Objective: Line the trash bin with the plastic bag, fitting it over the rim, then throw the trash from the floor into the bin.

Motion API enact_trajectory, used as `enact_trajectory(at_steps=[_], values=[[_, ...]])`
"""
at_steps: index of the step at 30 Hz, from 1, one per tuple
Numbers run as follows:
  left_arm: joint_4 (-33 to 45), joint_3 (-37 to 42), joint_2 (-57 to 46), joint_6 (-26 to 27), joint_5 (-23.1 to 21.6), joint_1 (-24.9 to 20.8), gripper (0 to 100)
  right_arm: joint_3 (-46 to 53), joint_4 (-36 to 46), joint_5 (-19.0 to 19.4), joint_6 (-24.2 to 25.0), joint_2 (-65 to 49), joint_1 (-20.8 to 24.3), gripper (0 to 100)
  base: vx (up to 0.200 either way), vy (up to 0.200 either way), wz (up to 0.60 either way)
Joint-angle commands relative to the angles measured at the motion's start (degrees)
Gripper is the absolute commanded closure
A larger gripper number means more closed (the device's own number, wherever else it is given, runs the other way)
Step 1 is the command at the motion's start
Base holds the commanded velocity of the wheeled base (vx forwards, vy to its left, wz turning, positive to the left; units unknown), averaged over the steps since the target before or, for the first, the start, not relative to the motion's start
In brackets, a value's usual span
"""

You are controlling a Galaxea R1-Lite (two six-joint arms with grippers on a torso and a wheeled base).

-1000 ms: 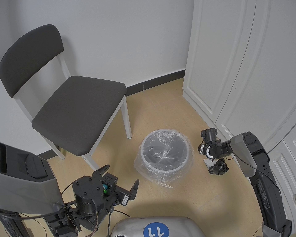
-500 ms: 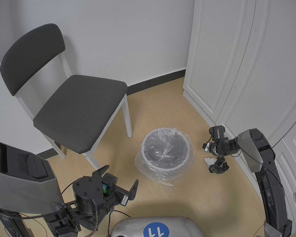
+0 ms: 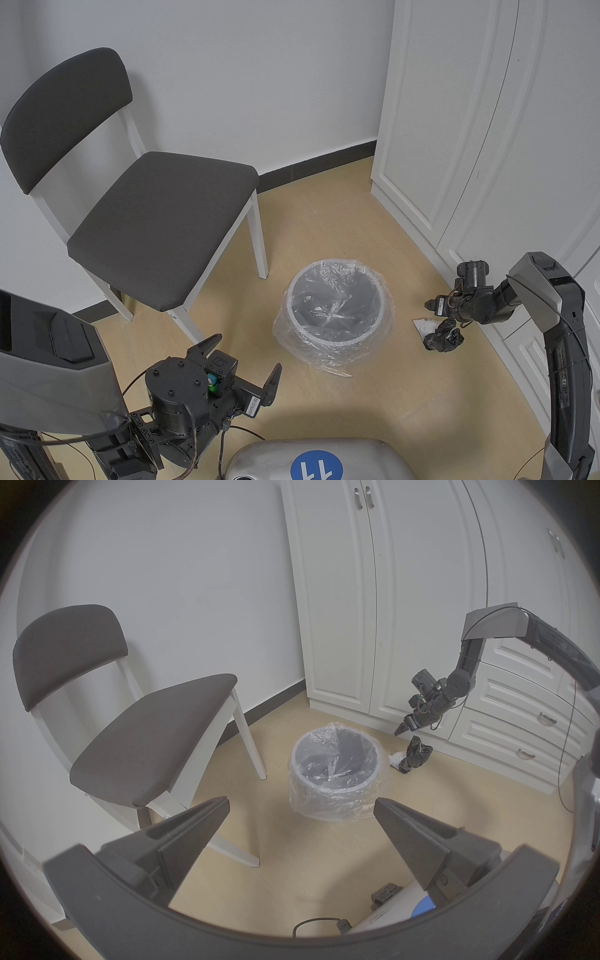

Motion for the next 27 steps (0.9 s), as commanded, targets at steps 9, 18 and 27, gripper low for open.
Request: enact_trajectory(at_steps=[9, 18, 27], values=[[0.0, -0.3, -0.9, 0.0, 0.0, -0.2, 0, -0.5, 4.9, 2.2, -3.5, 3.0, -3.0, 0, 0.0, 0.0, 0.0], [0.0, -0.4, -1.8, 0.0, 0.1, -0.3, 0, -5.6, 9.8, 2.6, -3.1, 5.5, -3.6, 0, 0.0, 0.0, 0.0], [-0.1, -0.6, -1.9, 0.0, 0.1, -0.2, 0, -11.8, 15.2, 2.5, -3.7, 8.7, -3.5, 0, 0.0, 0.0, 0.0]])
